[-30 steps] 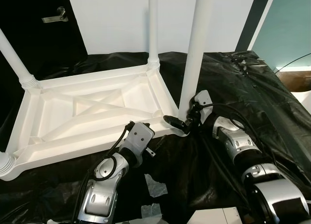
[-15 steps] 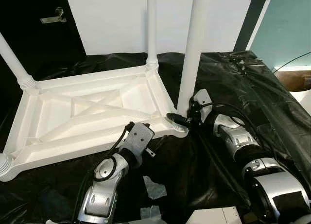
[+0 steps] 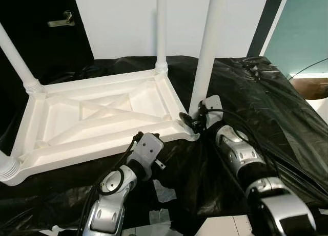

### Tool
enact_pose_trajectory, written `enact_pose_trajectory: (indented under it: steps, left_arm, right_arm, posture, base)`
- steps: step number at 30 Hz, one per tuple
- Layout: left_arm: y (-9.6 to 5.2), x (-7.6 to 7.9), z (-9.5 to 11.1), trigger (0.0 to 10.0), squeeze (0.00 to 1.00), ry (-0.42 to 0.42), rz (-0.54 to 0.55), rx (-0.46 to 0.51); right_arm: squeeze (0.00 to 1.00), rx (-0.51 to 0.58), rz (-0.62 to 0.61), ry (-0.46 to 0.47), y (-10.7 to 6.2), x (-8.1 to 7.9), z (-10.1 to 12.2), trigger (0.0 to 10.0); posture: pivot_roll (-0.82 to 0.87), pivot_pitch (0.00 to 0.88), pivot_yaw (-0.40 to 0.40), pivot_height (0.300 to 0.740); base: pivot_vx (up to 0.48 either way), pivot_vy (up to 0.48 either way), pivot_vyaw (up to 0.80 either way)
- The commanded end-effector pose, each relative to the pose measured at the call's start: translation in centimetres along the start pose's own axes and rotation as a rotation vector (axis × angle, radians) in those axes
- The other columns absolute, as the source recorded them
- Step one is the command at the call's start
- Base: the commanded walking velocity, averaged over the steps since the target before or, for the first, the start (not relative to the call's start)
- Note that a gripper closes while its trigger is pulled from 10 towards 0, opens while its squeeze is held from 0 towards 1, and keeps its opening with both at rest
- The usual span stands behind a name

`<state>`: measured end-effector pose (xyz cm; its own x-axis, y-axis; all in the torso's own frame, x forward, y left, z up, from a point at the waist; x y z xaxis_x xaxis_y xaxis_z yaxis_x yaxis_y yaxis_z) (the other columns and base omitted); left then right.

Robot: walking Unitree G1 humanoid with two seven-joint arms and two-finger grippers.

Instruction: Building children table

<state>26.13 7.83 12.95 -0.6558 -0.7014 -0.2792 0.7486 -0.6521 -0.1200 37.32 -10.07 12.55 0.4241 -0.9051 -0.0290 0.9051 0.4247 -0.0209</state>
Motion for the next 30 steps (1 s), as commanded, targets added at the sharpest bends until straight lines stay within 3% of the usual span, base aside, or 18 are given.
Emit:
enact_pose_trajectory:
  steps: [1, 3, 6, 9, 19, 20, 22, 23, 30]
  left_arm:
    - [-0.1, -0.4, -0.1, 10.0, 0.00, -0.008, 0.085, -0.014]
    - [-0.1, -0.4, -0.1, 10.0, 0.00, -0.008, 0.085, -0.014]
    - [0.0, -0.3, -0.1, 10.0, 0.00, -0.010, 0.081, -0.013]
    - [0.0, -0.1, -0.1, 10.0, 0.00, -0.013, 0.074, -0.012]
    - [0.0, 0.1, -0.2, 10.0, 0.00, -0.017, 0.066, -0.016]
    - [-0.1, 0.2, -0.2, 10.0, 0.00, -0.019, 0.066, -0.017]
    - [-0.1, 0.2, -0.2, 10.0, 0.00, -0.019, 0.066, -0.017]
    - [-0.1, 0.2, -0.3, 10.0, 0.00, -0.020, 0.065, -0.018]
    - [-0.1, 0.3, -0.3, 10.0, 0.00, -0.022, 0.065, -0.017]
  right_arm:
    - [0.00, -0.067, -0.114, 0.034, -0.9, 0.7, -1.9, 10.0]
    - [0.00, -0.067, -0.114, 0.034, -0.9, 0.7, -1.9, 10.0]
    - [0.00, -0.047, -0.265, 0.063, -1.7, 0.3, -2.1, 10.0]
    - [0.00, -0.042, -0.290, 0.095, -1.9, -0.6, -2.3, 10.0]
    - [0.00, -0.031, -0.324, 0.091, -2.5, -0.2, -2.0, 10.0]
    - [0.50, -0.019, -0.326, 0.097, -2.6, -0.1, -1.7, 10.0]
    - [0.50, -0.019, -0.326, 0.097, -2.6, -0.1, -1.7, 10.0]
    - [1.00, -0.009, -0.326, 0.102, -2.7, -0.2, -1.5, 10.0]
    - [1.00, 0.018, -0.286, 0.106, -2.6, -0.5, -1.0, 10.0]
  posture:
    - [0.15, 0.000, -0.042, 0.740]
    - [0.15, 0.000, -0.042, 0.740]
    - [0.15, 0.000, -0.043, 0.740]
    - [0.14, 0.000, -0.042, 0.740]
    - [0.14, 0.001, -0.044, 0.740]
    - [0.14, 0.001, -0.044, 0.740]
    - [0.14, 0.001, -0.044, 0.740]
    - [0.14, 0.003, -0.044, 0.740]
    - [0.14, 0.000, -0.049, 0.740]
  base:
    - [0.000, 0.000, 0.00]
    - [0.000, 0.000, 0.00]
    - [0.000, 0.000, 0.00]
    - [0.000, 0.000, 0.00]
    - [0.000, 0.000, 0.00]
    - [0.000, 0.000, 0.00]
    - [0.000, 0.000, 0.00]
    - [0.000, 0.000, 0.00]
    - [0.000, 0.000, 0.00]
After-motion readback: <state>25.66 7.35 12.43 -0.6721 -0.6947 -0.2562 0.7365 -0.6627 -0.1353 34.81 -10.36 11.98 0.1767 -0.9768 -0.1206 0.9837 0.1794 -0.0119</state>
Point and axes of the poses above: a point about 5 cm out from each wrist's last joint towards the gripper, its own y axis pointing out of the wrist towards the gripper, its own z axis along the axis of the wrist's last joint, x = y × z, the point moved 2 cm from there along y, pointing out of the wrist towards the gripper, and after that the axes turned 3 degrees about y, right-handed, at the moved point
